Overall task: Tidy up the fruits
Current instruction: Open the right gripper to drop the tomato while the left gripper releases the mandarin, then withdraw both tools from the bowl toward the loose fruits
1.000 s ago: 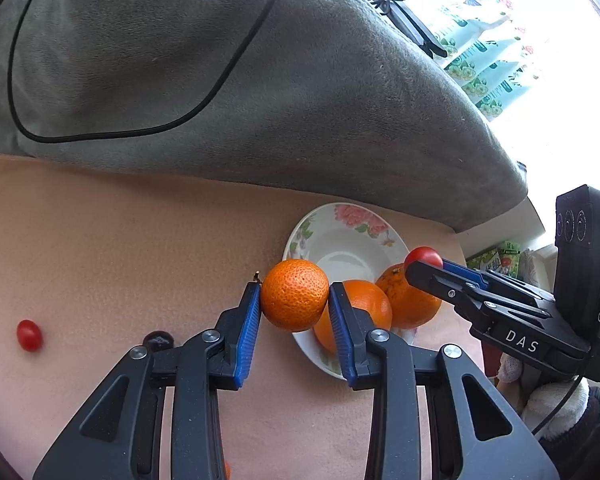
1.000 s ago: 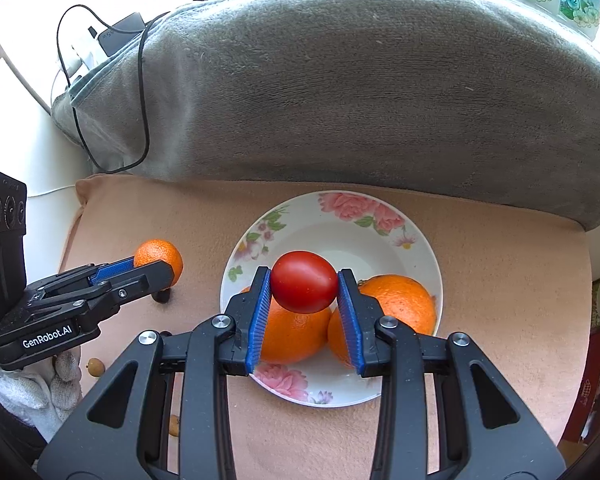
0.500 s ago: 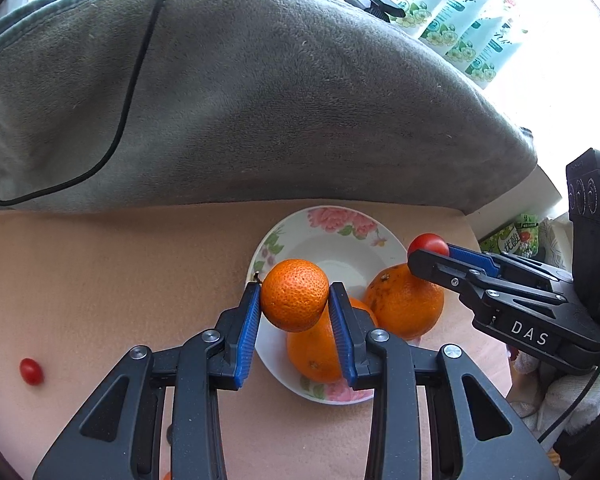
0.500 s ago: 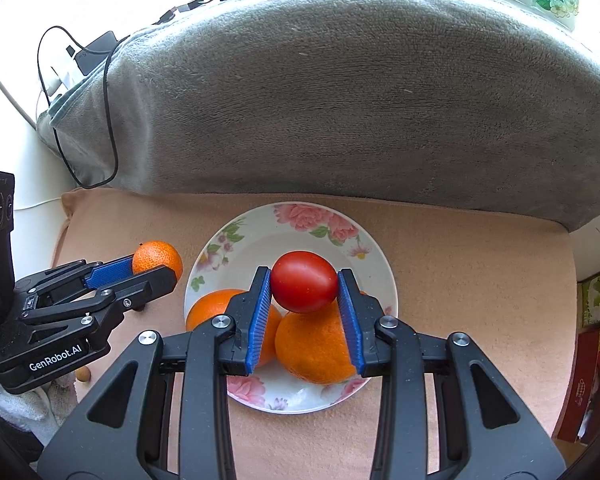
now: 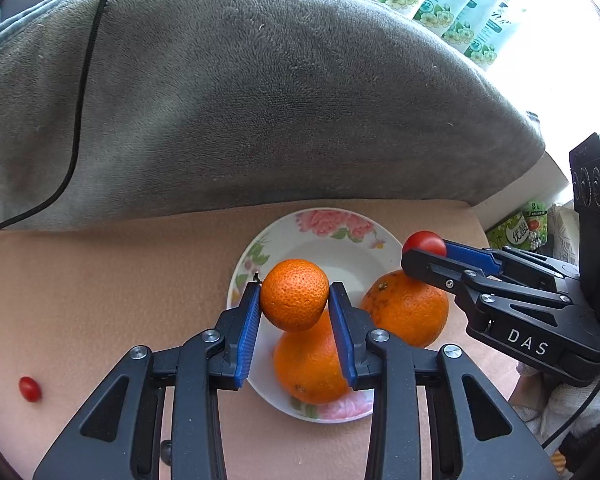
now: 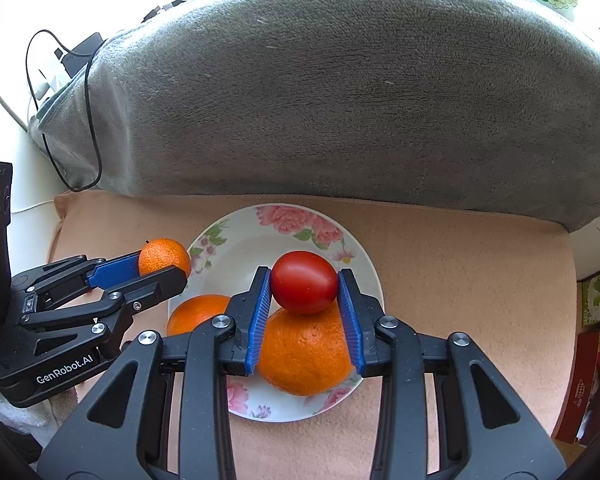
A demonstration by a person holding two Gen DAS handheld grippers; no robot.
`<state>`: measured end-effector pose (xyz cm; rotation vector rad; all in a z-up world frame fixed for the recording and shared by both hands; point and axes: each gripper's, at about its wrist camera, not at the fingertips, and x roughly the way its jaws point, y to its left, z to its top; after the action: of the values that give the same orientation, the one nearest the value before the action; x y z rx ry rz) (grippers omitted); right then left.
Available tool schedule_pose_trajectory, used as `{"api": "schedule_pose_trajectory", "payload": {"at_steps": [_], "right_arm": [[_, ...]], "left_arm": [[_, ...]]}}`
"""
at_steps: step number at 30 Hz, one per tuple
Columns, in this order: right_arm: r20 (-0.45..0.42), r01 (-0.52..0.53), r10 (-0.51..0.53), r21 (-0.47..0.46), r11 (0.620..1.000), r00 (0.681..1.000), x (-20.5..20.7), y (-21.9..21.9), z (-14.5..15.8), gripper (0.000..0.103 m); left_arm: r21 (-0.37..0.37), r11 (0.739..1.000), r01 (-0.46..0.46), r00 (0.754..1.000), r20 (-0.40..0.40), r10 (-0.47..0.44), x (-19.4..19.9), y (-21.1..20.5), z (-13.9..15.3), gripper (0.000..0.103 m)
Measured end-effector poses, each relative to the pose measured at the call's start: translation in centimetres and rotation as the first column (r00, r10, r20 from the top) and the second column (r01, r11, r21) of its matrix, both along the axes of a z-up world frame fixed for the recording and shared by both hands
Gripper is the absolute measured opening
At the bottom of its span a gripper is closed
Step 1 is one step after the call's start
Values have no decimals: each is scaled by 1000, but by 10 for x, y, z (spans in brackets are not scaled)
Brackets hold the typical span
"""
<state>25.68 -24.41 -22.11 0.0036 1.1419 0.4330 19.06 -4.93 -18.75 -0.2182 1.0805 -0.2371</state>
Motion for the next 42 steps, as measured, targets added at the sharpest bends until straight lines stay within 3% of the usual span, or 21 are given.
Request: {"api": "schedule_pose_trajectory", "payload": {"at_steps": [18, 22, 27, 29, 34, 42], "right_arm": [[4, -8, 8, -15, 1000, 1000, 4, 6, 3, 36], [18, 5, -4, -23, 1000, 1000, 4, 4, 7, 47], [27, 27, -26, -32, 999, 999, 5, -1, 11, 50], [34, 38, -37, -32, 999, 999, 5, -3, 13, 62], [59, 72, -70, -45, 996, 996, 4, -7, 20, 76], [66, 106, -104, -29, 994, 992, -2, -9, 23, 76]], "left_arm": [[0, 1000, 12, 1000, 2, -12, 7, -1, 2, 33], [-1, 1000, 12, 1000, 14, -12, 8, 0, 4, 38], [7, 1000, 14, 1000, 26, -14, 8, 0, 9, 45], [7, 1000, 14, 999, 31, -14, 6, 1, 10, 48], [16, 1000, 12, 999, 41, -13, 3, 2, 13, 63], [19, 1000, 11, 999, 40, -12, -1, 6, 13, 67]]}}
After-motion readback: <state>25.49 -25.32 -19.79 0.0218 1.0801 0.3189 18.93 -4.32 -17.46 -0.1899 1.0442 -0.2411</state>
